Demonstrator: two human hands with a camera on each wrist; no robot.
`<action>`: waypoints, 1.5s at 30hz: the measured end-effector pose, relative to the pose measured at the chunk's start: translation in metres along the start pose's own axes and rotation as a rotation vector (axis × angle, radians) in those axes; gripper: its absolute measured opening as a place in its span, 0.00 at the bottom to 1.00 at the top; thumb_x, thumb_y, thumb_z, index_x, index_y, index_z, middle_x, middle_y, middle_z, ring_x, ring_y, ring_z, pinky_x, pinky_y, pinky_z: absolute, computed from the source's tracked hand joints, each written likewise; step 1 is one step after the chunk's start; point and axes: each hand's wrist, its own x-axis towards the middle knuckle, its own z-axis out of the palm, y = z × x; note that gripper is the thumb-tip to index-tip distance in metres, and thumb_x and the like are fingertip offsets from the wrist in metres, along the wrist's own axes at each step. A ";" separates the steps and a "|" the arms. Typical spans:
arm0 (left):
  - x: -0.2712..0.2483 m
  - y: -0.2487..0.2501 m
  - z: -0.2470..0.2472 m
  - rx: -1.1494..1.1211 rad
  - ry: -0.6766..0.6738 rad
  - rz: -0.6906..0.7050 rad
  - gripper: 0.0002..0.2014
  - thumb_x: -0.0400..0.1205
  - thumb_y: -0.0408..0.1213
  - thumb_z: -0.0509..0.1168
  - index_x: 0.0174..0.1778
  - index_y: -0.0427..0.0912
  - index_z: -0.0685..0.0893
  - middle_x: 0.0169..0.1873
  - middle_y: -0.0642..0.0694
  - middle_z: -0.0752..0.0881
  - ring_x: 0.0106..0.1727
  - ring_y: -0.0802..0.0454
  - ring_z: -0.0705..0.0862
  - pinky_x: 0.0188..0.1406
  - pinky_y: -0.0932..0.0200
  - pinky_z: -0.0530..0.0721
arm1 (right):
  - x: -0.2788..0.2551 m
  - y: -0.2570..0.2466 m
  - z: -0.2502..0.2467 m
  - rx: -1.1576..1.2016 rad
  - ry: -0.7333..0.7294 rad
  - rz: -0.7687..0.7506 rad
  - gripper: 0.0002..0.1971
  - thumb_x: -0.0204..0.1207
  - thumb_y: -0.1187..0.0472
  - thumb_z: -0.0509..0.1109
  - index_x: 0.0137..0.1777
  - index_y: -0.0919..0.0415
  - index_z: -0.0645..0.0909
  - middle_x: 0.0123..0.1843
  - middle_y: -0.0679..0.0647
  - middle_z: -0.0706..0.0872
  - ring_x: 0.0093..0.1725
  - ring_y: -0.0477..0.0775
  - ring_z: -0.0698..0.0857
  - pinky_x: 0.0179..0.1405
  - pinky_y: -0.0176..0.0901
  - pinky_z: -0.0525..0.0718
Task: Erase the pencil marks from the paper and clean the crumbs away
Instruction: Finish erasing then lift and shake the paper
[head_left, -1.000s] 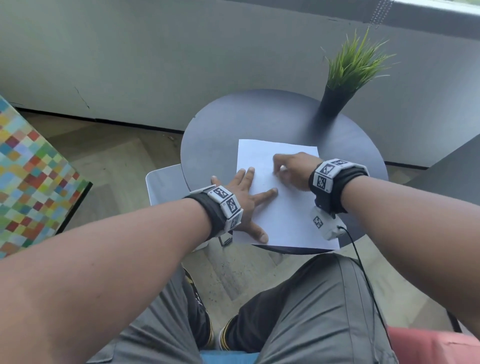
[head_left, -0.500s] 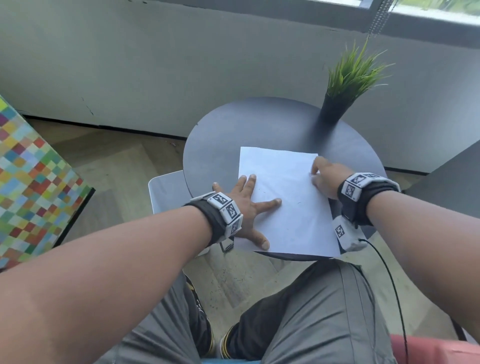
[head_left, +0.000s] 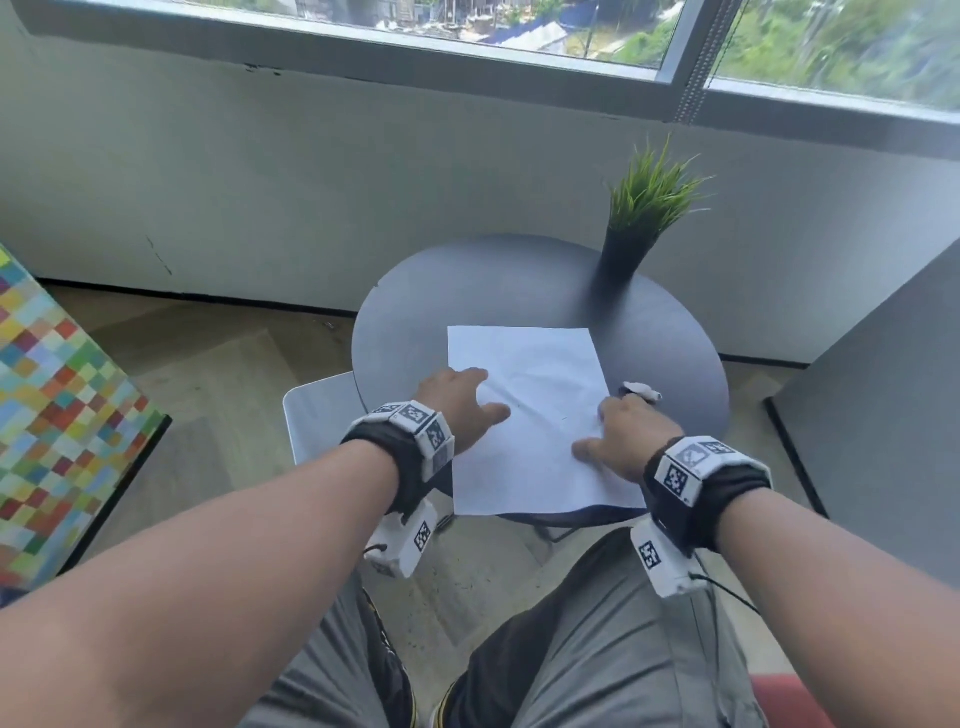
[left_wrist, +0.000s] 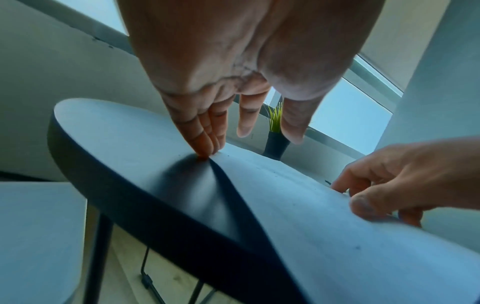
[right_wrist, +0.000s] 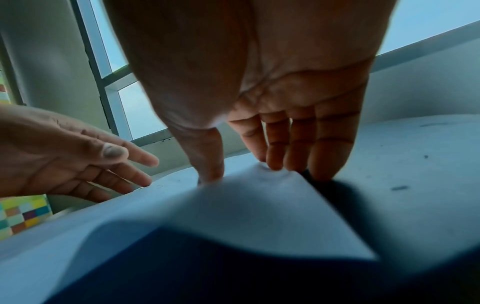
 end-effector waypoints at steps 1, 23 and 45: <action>0.000 0.000 0.001 -0.054 0.012 -0.009 0.33 0.84 0.56 0.64 0.85 0.52 0.64 0.80 0.41 0.69 0.80 0.40 0.67 0.76 0.48 0.67 | -0.002 -0.004 0.001 0.032 0.005 0.021 0.33 0.69 0.40 0.71 0.69 0.60 0.73 0.73 0.62 0.69 0.68 0.65 0.76 0.62 0.52 0.78; 0.020 -0.013 -0.027 -1.047 0.177 -0.084 0.08 0.81 0.37 0.73 0.54 0.40 0.89 0.52 0.39 0.92 0.52 0.39 0.90 0.57 0.42 0.89 | -0.032 -0.003 -0.033 0.954 0.518 -0.177 0.14 0.75 0.63 0.73 0.57 0.51 0.76 0.42 0.49 0.84 0.42 0.51 0.83 0.49 0.52 0.84; -0.003 0.005 -0.083 -0.971 0.392 0.218 0.06 0.66 0.48 0.78 0.37 0.56 0.93 0.38 0.46 0.93 0.38 0.44 0.89 0.47 0.41 0.89 | -0.060 -0.039 -0.109 0.590 0.774 -0.347 0.13 0.77 0.54 0.72 0.35 0.57 0.75 0.28 0.49 0.74 0.33 0.56 0.75 0.34 0.44 0.74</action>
